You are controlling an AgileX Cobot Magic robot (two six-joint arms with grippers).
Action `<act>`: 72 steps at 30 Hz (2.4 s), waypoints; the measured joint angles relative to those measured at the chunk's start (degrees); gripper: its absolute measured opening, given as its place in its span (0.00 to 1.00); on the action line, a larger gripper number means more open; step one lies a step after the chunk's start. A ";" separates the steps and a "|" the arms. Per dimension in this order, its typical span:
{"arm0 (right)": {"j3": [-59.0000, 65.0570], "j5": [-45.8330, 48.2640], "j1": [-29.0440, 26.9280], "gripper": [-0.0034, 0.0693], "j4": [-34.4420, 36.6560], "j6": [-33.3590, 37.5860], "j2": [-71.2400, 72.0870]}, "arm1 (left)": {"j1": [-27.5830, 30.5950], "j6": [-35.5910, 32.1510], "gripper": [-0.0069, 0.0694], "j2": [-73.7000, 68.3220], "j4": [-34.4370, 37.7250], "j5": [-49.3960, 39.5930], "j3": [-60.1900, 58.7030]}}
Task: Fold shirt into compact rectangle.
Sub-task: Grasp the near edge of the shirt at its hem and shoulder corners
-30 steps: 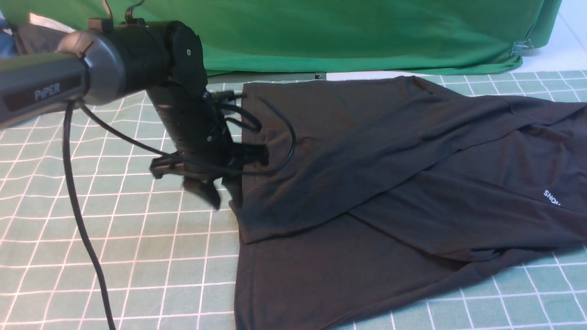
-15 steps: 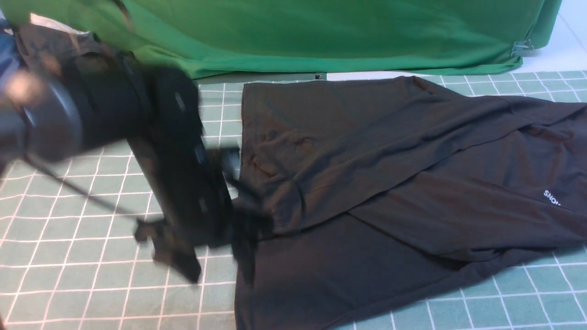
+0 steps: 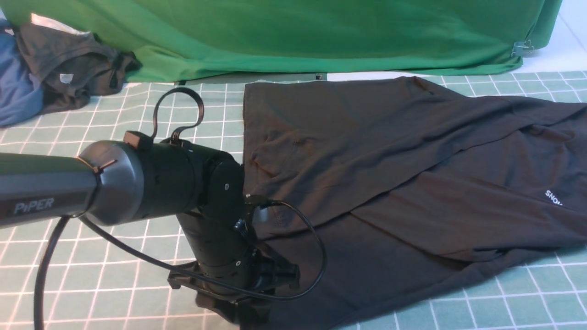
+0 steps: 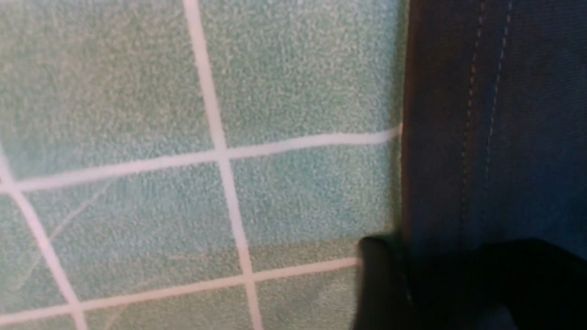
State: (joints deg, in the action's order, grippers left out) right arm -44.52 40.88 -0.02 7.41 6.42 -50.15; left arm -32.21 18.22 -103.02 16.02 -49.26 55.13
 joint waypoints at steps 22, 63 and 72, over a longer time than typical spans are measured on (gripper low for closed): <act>0.00 0.06 0.00 0.11 0.07 0.05 0.00 | 14.42 -7.21 0.11 6.36 1.84 -4.16 -0.96; -0.16 0.71 27.59 0.68 -36.29 -0.36 -44.41 | 21.29 -18.22 0.11 6.36 -0.57 -6.85 -0.96; -0.67 1.35 28.06 0.18 -40.86 -0.43 -48.32 | 21.29 -20.19 0.11 6.36 0.70 -7.00 -0.39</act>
State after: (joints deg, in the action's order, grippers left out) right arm -45.19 42.23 28.04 -33.46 5.99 -98.47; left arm -10.92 -1.97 -96.66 16.72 -56.26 54.74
